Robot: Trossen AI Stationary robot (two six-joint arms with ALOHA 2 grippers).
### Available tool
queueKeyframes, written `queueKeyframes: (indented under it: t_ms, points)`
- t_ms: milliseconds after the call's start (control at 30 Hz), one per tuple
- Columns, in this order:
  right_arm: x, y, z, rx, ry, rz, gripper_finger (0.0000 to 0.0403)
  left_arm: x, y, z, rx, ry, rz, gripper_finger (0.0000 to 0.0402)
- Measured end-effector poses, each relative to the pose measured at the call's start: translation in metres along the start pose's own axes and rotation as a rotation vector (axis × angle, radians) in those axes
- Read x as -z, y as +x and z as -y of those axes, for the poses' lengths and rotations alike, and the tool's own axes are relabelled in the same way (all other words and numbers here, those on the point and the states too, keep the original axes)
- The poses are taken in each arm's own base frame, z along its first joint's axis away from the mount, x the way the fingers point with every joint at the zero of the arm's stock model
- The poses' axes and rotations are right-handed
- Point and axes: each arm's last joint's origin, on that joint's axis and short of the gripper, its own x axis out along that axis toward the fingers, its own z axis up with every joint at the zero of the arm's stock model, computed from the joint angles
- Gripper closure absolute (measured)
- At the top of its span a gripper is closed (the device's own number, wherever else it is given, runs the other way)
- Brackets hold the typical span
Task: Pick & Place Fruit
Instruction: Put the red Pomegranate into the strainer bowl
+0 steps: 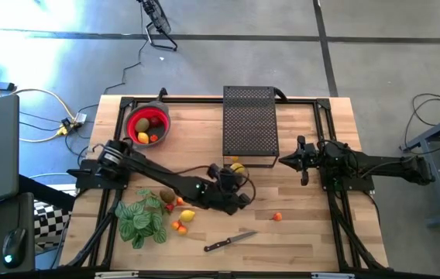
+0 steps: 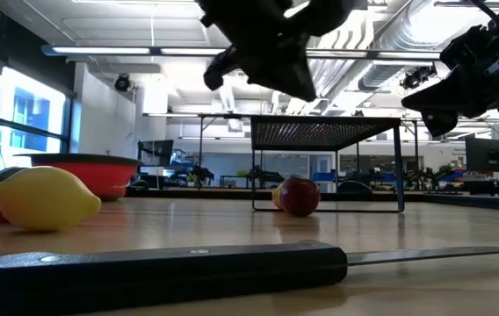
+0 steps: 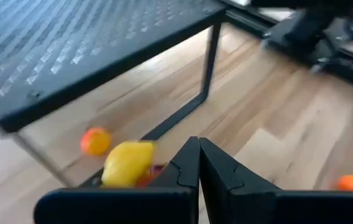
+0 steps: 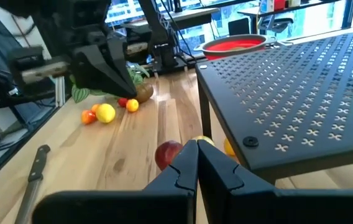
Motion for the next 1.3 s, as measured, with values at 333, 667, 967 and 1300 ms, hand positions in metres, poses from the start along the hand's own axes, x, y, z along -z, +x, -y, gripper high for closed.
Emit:
queueKeyframes:
  t_ms: [333, 667, 967, 1300]
  points:
    - [0.000, 0.000, 0.000, 0.004, 0.001, -0.001, 0.0401, 0.011, -0.013, 0.003, -0.037, 0.002, -0.118, 0.0401]
    - [0.000, 0.000, 0.000, 0.004, -0.007, 0.002, 0.0401, 0.009, -0.005, 0.001, 0.062, 0.089, -0.269, 0.0401]
    - [0.000, 0.000, 0.000, 0.004, -0.010, 0.001, 0.0401, 0.002, 0.007, -0.006, 0.051, 0.034, -0.289, 0.0390]
    - [0.000, 0.000, 0.000, 0.004, -0.011, 0.001, 0.0401, -0.002, 0.026, -0.017, 0.065, 0.000, -0.381, 0.0231]
